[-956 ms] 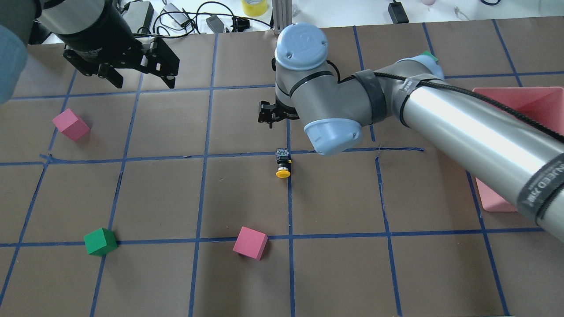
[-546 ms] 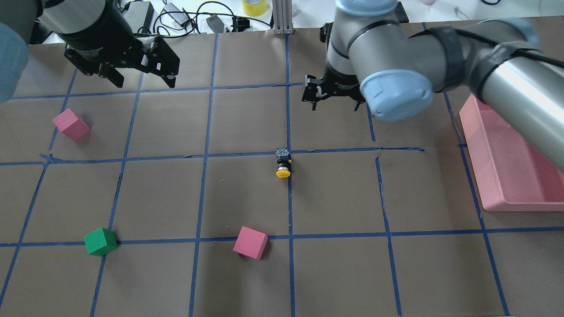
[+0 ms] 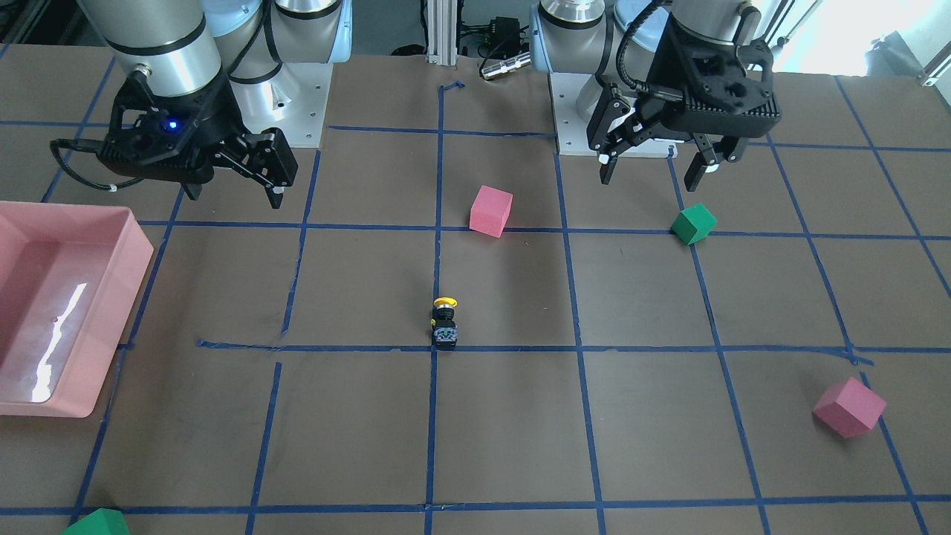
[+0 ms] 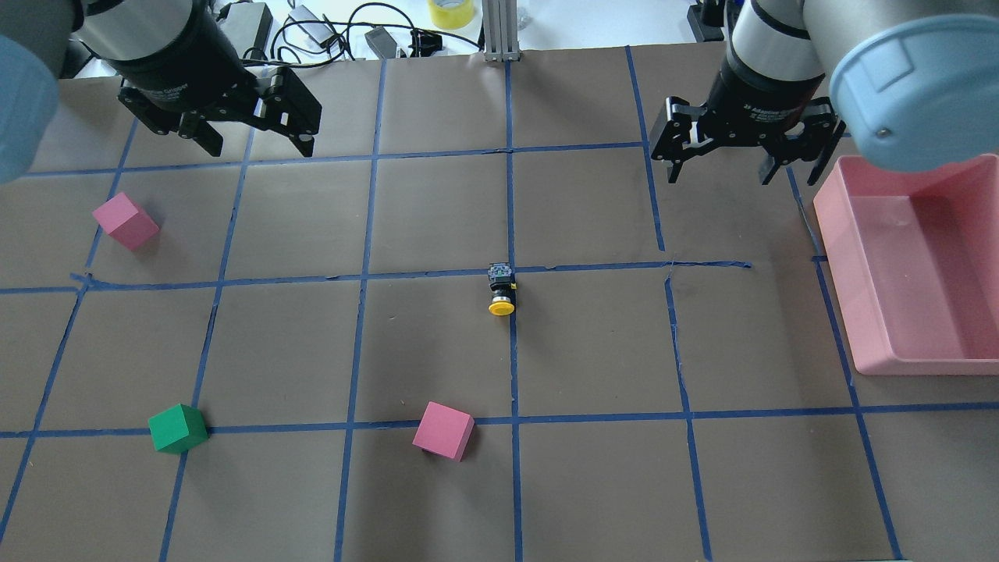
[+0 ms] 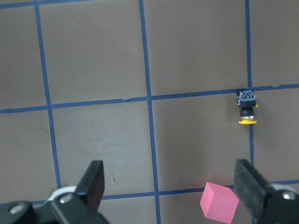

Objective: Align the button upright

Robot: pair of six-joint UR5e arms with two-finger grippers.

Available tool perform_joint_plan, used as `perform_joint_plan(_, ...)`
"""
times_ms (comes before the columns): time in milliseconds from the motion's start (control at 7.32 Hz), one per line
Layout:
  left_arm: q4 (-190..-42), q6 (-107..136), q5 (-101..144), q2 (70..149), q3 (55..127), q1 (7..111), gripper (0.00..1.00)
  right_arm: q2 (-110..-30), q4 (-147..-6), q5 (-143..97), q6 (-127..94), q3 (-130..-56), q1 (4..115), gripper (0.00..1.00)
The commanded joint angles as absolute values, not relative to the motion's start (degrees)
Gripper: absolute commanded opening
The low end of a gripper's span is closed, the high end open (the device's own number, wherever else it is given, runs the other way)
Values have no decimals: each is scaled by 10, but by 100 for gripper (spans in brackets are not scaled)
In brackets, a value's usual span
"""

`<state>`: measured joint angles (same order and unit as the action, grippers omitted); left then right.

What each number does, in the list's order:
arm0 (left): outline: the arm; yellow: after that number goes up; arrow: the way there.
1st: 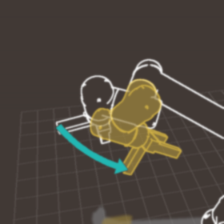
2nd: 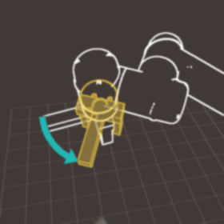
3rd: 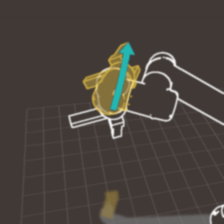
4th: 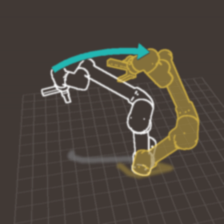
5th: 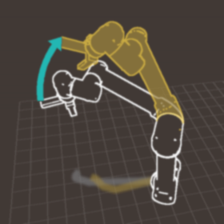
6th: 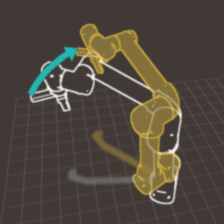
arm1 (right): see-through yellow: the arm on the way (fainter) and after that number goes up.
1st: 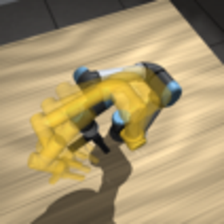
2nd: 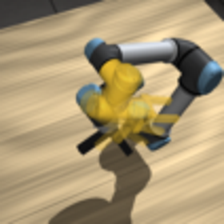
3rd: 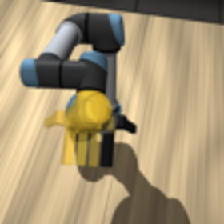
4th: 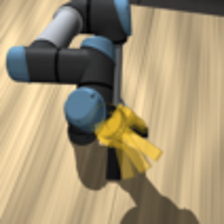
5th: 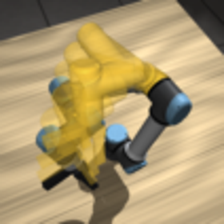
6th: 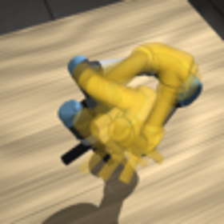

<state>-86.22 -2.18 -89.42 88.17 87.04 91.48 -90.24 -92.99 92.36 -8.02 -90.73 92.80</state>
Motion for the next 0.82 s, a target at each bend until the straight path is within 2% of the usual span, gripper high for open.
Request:
perform_joint_plan(0, -863, -22, -894, 882, 868, 915, 100, -904, -918, 931, -80, -891, 926, 100)
perform_joint_plan(683, -863, -16, -893, 888, 863, 914, 100, -892, -939, 932, -83, -874, 925, 100)
